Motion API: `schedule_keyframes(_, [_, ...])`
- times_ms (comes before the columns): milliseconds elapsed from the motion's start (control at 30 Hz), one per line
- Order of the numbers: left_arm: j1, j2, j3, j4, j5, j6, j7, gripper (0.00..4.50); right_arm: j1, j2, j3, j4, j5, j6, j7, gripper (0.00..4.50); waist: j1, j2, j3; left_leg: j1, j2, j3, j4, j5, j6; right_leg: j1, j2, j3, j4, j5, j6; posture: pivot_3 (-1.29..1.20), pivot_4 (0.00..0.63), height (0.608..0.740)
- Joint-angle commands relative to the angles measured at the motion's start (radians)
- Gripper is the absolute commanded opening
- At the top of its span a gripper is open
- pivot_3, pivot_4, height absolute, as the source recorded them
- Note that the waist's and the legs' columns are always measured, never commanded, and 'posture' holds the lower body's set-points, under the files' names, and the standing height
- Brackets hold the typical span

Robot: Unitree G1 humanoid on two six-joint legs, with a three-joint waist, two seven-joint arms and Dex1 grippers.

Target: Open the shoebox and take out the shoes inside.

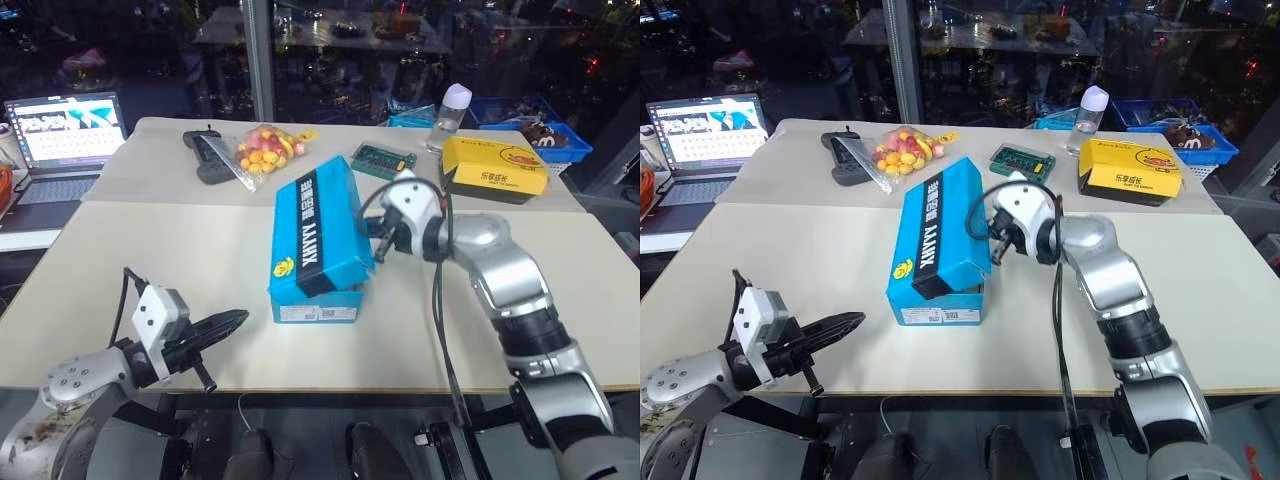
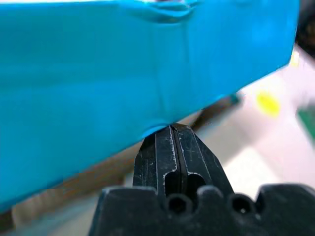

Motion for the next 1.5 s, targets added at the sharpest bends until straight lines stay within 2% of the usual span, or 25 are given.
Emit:
schedule_keyframes(33, [-0.013,0.024,0.01,-0.055,-0.034,0.018,0.009,0.01,-0.162,0.042,0.006,-0.01,0.037,-0.041,0.059,0.0,-0.007,0.002,0.001,0.0,0.0,0.0,0.0,0.0,0.0,0.0,0.0,0.0,0.0,0.0,0.0,0.0,0.15,0.672])
schedule_keyframes(167, [-0.01,0.036,0.006,-0.077,-0.06,0.033,0.003,0.01,-0.327,0.196,0.053,0.093,0.031,-0.111,0.057,0.0,-0.024,0.002,0.001,0.0,0.0,0.0,-0.001,0.0,0.0,-0.001,0.0,0.0,0.0,0.0,0.0,0.0,0.15,0.672])
schedule_keyframes(300, [0.022,0.057,0.019,-0.102,-0.112,0.046,-0.034,0.01,-0.519,0.455,0.049,0.435,-0.005,-0.256,-0.076,0.0,-0.045,0.003,0.002,0.001,0.001,0.0,-0.003,0.0,0.0,-0.001,0.0,-0.001,0.001,0.001,-0.001,0.0,0.15,0.672])
schedule_keyframes(400, [0.033,0.079,0.033,-0.113,-0.133,0.051,-0.047,0.01,-0.548,0.5,0.056,0.568,-0.037,-0.341,-0.084,0.0,-0.04,0.003,0.002,0.0,0.003,-0.001,-0.004,0.0,0.0,-0.002,0.0,-0.005,0.002,0.001,-0.003,0.0,0.15,0.672])
schedule_keyframes(467, [0.043,0.09,0.043,-0.128,-0.149,0.055,-0.043,0.01,-0.549,0.498,0.052,0.615,-0.046,-0.38,-0.073,0.0,-0.029,0.003,0.002,-0.001,0.005,-0.003,-0.004,0.0,-0.001,-0.002,-0.002,-0.015,0.0,-0.001,-0.006,0.0,0.15,0.672])
schedule_keyframes(633, [0.058,0.1,0.101,-0.182,-0.198,0.082,0.004,0.01,-0.488,0.422,0.036,0.606,-0.056,-0.391,-0.033,0.0,-0.015,0.002,0.001,-0.012,0.006,-0.003,-0.004,-0.001,-0.001,-0.008,-0.003,-0.017,-0.001,-0.001,-0.007,0.0,0.15,0.672])
schedule_keyframes(733, [0.086,0.131,0.195,-0.211,-0.255,0.122,0.019,0.01,-0.408,0.337,0.034,0.512,-0.056,-0.354,0.005,0.0,-0.012,0.001,0.001,-0.014,0.006,-0.004,-0.004,0.0,-0.001,-0.014,-0.002,-0.017,0.005,-0.001,-0.007,0.0,0.15,0.672])
schedule_keyframes(800, [0.11,0.151,0.255,-0.222,-0.297,0.148,0.021,0.01,-0.369,0.297,0.032,0.451,-0.049,-0.327,0.022,0.0,-0.013,0.001,0.001,-0.015,0.006,-0.004,-0.003,0.005,0.007,-0.017,-0.001,-0.017,0.011,-0.003,-0.009,0.0,0.15,0.672])
schedule_keyframes(867, [0.114,0.196,0.359,-0.178,-0.334,0.179,0.003,0.01,-0.314,0.234,0.019,0.361,-0.033,-0.268,0.048,0.0,-0.017,0.003,0.002,-0.015,0.006,-0.005,-0.003,0.005,0.007,-0.019,-0.001,-0.017,0.016,-0.006,-0.009,0.0,0.15,0.672])
schedule_keyframes(933, [0.115,0.24,0.412,-0.147,-0.349,0.201,-0.025,0.01,-0.264,0.187,0.024,0.277,-0.018,-0.213,0.083,0.0,-0.017,0.003,0.002,-0.014,0.006,-0.008,-0.004,0.005,0.007,-0.02,0.002,-0.017,0.018,-0.007,-0.012,0.0,0.15,0.672])
schedule_keyframes(1133, [0.036,0.337,0.393,-0.065,-0.376,0.239,-0.056,0.01,-0.197,0.113,0.078,0.13,-0.028,-0.097,0.161,0.0,-0.016,0.006,0.003,-0.01,0.006,-0.009,-0.004,0.005,0.007,-0.018,0.002,-0.017,0.019,-0.008,-0.014,0.0,0.15,0.672])
schedule_keyframes(1300, [-0.077,0.374,0.282,0.042,-0.321,0.222,-0.076,0.01,-0.181,0.106,0.122,0.079,-0.048,-0.041,0.174,0.0,-0.015,0.006,0.004,-0.01,0.006,-0.009,-0.004,0.005,0.007,-0.017,0.002,-0.018,0.019,-0.008,-0.014,0.0,0.15,0.672])
schedule_keyframes(1400, [-0.12,0.371,0.236,0.074,-0.292,0.211,-0.079,0.0,-0.194,0.116,0.132,0.108,-0.065,-0.045,0.149,0.69,-0.016,0.006,0.004,-0.01,0.006,-0.009,-0.004,0.005,0.007,-0.017,0.002,-0.018,0.019,-0.008,-0.014,0.0,0.15,0.672])
schedule_keyframes(1500, [-0.153,0.362,0.202,0.08,-0.281,0.209,-0.079,0.0,-0.212,0.126,0.143,0.154,-0.085,-0.07,0.138,1.68,-0.016,0.006,0.003,-0.01,0.006,-0.009,-0.004,0.005,0.007,-0.018,0.002,-0.018,0.019,-0.008,-0.014,0.0,0.15,0.672])
